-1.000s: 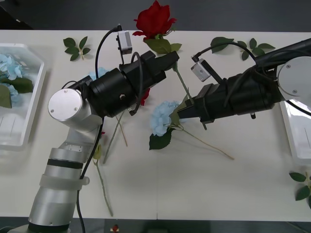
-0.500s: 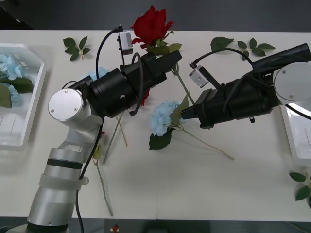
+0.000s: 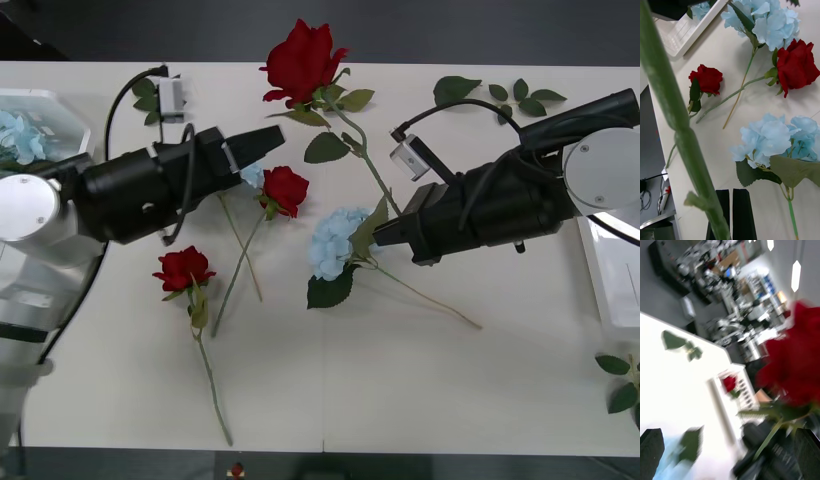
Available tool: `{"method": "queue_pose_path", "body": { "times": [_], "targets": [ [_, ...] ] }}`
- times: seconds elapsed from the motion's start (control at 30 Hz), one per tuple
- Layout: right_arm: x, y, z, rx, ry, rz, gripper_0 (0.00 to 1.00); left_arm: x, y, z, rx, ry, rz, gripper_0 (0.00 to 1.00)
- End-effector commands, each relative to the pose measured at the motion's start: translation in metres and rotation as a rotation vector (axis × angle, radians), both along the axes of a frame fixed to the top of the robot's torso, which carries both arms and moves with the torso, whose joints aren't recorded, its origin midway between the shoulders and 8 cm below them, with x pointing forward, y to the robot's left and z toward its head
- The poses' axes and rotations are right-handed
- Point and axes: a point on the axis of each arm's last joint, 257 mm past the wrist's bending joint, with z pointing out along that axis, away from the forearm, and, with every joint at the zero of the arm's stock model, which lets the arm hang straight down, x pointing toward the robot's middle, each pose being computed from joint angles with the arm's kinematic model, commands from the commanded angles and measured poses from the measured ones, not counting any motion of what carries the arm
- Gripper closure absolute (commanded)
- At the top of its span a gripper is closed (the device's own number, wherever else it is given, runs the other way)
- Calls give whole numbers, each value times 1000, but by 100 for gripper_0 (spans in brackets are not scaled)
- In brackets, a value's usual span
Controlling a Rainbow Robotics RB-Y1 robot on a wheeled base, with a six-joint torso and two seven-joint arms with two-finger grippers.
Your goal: Put the red flowers into the right box and the blue flowers into the left box
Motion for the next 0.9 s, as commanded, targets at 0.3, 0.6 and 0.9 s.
{"method": "queue_pose_path", "body": {
  "times": [0.3, 0.6, 0.9],
  "targets": [
    [36, -133, 38, -231, 184, -314, 100, -21, 178, -52, 556, 114, 48, 0],
    [46, -308, 50, -417, 252, -718, 100, 6, 226, -57, 709, 285, 210, 0],
    [23, -450, 15, -535, 357, -1011, 100, 46, 184, -81, 746, 362, 360, 0]
  ]
}}
